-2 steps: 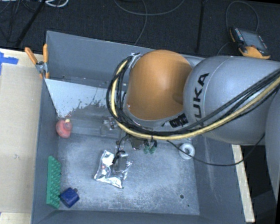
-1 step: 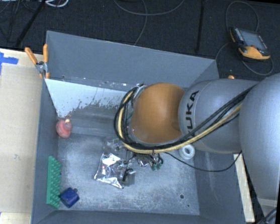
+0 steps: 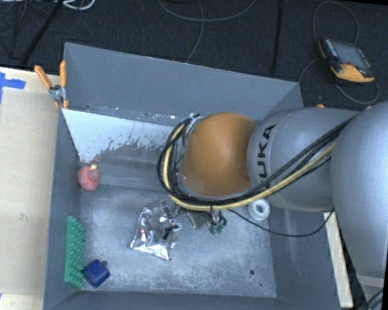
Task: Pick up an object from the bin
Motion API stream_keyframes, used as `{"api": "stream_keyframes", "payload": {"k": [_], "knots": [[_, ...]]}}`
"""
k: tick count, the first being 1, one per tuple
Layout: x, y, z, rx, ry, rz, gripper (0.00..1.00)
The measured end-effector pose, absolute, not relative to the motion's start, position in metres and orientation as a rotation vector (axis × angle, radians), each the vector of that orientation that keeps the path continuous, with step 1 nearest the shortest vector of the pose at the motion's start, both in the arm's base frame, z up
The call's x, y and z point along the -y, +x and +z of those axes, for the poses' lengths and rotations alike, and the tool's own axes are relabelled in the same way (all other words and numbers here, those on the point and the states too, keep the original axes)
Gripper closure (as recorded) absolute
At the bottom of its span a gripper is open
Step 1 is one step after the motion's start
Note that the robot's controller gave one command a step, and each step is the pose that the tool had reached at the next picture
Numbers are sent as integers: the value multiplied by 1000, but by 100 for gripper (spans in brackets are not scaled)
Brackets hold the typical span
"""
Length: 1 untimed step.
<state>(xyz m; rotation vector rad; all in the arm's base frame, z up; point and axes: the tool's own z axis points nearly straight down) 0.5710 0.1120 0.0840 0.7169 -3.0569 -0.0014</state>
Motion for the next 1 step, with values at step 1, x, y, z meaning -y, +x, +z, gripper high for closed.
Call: {"api": "stream_keyframes", "payload": {"k": [1], "knots": [[-115, 569, 214, 3063, 739, 0, 100]]}}
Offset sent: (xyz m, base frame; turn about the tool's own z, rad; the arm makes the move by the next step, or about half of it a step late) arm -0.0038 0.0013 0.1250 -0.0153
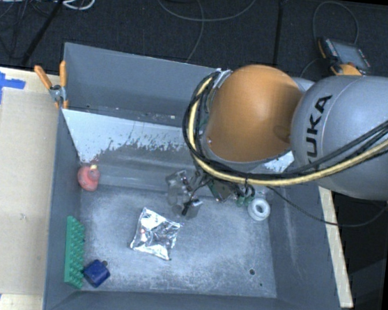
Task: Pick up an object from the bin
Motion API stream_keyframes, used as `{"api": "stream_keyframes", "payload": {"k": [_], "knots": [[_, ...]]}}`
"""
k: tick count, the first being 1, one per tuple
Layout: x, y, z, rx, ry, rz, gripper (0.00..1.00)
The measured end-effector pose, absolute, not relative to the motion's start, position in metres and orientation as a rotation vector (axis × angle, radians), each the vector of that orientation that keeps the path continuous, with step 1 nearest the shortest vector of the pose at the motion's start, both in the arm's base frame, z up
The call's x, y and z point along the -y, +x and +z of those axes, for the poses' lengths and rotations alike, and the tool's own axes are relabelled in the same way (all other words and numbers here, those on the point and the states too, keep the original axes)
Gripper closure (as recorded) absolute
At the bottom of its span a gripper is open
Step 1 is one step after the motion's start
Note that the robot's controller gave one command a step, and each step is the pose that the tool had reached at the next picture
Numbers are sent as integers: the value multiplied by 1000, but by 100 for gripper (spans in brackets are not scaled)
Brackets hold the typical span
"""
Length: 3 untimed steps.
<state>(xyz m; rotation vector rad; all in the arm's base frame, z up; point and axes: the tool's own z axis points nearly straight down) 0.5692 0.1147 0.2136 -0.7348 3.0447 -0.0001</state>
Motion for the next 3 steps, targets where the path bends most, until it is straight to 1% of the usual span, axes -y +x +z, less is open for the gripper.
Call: {"api": "stream_keyframes", "payload": {"k": [1, 2, 3], "knots": [[-129, 536, 138, -3058, -760, 3, 100], [-128, 538, 142, -3052, -750, 1, 0], [-116, 575, 81, -3047, -768, 1, 0]]}}
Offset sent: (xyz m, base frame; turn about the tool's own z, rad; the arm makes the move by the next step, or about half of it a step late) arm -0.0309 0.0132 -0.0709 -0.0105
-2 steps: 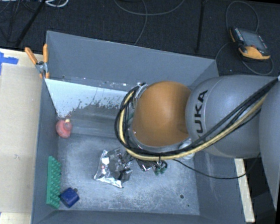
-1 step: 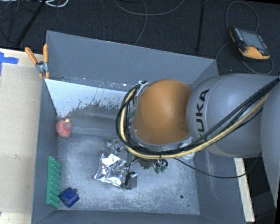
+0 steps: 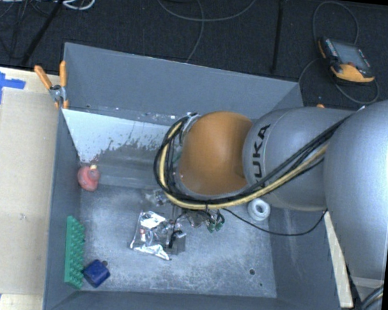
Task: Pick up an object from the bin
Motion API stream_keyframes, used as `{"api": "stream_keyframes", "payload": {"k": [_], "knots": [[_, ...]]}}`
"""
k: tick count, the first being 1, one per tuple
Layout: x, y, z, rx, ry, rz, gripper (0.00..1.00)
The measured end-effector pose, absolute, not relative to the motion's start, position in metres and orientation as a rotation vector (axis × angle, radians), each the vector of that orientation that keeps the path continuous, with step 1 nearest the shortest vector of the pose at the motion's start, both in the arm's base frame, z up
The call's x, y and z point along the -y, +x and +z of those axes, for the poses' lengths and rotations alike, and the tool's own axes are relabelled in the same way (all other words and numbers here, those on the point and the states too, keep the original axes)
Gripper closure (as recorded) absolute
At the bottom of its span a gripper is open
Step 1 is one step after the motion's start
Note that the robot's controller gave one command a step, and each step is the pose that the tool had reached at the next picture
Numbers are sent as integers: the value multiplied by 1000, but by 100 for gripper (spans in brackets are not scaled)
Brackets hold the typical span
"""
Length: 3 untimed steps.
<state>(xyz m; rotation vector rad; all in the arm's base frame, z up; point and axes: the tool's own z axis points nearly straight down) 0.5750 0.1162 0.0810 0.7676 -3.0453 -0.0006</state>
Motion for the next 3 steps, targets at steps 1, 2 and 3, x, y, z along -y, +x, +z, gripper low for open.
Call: {"api": "stream_keyframes", "payload": {"k": [1, 2, 3], "knots": [[-117, 574, 84, 3047, 764, -2, 100], [-142, 567, 164, 3051, 780, -2, 100], [-140, 567, 160, 3046, 771, -1, 0]]}}
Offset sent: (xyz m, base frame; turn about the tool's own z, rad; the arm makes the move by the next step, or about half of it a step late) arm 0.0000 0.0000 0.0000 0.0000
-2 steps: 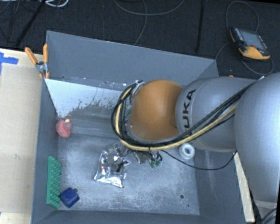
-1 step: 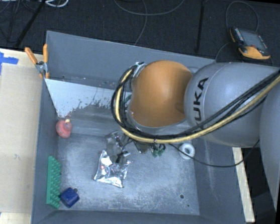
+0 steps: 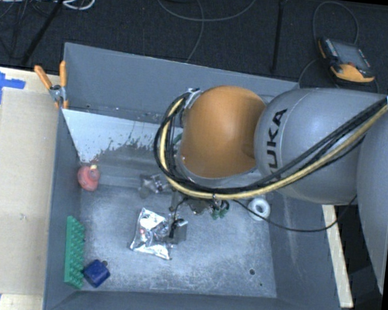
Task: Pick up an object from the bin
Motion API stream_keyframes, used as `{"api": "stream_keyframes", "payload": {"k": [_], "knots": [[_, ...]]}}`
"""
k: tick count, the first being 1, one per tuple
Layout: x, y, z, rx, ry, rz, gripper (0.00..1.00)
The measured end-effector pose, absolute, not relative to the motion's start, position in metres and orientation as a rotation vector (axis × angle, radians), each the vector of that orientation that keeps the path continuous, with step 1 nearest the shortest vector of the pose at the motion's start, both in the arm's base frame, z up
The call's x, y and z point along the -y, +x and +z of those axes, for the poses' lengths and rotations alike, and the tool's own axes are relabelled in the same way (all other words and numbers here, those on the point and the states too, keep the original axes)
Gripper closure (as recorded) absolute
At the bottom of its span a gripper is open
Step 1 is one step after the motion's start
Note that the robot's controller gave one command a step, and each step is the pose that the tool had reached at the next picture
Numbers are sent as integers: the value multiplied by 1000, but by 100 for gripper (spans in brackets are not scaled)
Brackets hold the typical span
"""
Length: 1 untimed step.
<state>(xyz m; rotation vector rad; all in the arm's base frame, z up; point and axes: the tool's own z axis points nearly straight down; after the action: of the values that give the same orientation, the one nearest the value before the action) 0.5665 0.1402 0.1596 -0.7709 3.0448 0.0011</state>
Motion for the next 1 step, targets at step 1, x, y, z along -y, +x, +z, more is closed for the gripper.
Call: {"api": "stream_keyframes", "payload": {"k": [1], "knots": [[-197, 515, 148, -2945, -1104, 7, 0]]}}
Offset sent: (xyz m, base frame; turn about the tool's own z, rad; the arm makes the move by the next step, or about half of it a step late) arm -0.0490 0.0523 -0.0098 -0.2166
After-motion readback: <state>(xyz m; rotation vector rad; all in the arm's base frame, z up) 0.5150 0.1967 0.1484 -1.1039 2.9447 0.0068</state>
